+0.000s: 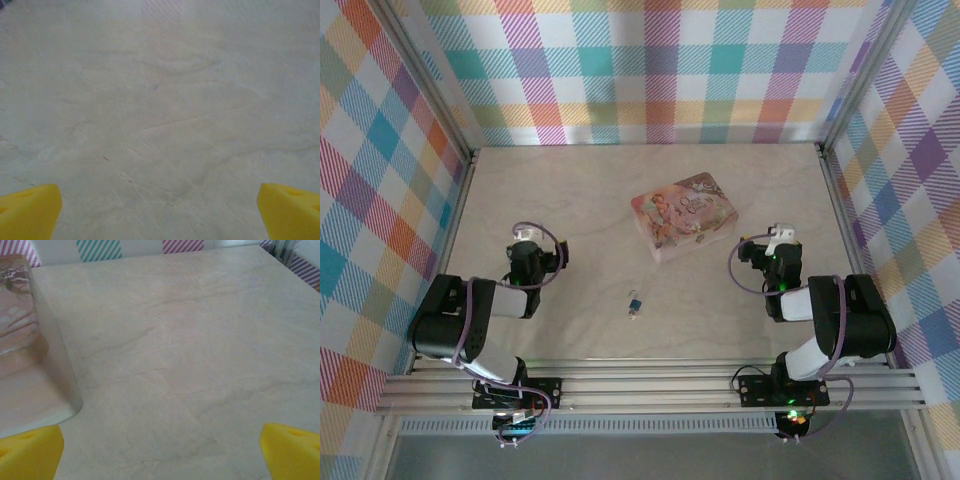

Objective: Unlock a padlock with a key

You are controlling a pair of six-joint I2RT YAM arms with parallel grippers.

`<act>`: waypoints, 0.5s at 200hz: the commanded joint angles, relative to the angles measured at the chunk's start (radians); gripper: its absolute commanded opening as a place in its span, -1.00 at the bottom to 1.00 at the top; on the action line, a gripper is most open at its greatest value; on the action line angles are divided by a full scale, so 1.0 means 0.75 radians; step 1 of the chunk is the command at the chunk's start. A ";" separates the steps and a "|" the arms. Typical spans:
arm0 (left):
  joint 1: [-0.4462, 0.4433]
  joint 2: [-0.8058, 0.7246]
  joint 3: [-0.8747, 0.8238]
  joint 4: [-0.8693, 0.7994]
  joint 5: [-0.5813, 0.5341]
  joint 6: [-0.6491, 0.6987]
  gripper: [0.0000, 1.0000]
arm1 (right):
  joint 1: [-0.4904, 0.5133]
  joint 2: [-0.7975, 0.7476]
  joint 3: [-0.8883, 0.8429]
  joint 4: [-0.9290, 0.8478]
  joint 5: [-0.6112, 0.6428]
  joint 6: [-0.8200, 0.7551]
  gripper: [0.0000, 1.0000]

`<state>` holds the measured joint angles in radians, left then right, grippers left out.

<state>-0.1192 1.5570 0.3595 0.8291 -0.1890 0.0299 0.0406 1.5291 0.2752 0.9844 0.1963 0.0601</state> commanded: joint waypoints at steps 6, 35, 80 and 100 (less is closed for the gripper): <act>0.035 0.008 0.074 -0.019 0.050 0.001 1.00 | -0.012 0.009 0.144 -0.131 -0.009 0.002 0.99; 0.038 0.011 0.075 -0.014 0.054 0.003 1.00 | -0.014 0.003 0.136 -0.128 -0.011 0.002 0.99; 0.037 0.011 0.075 -0.013 0.056 0.005 1.00 | -0.013 0.003 0.136 -0.127 -0.014 0.001 0.99; 0.038 0.010 0.075 -0.015 0.055 0.004 1.00 | -0.013 0.004 0.136 -0.127 -0.014 -0.001 0.99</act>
<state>-0.1013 1.5646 0.4030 0.8143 -0.1646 0.0303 0.0376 1.5299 0.3721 0.8921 0.1963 0.0624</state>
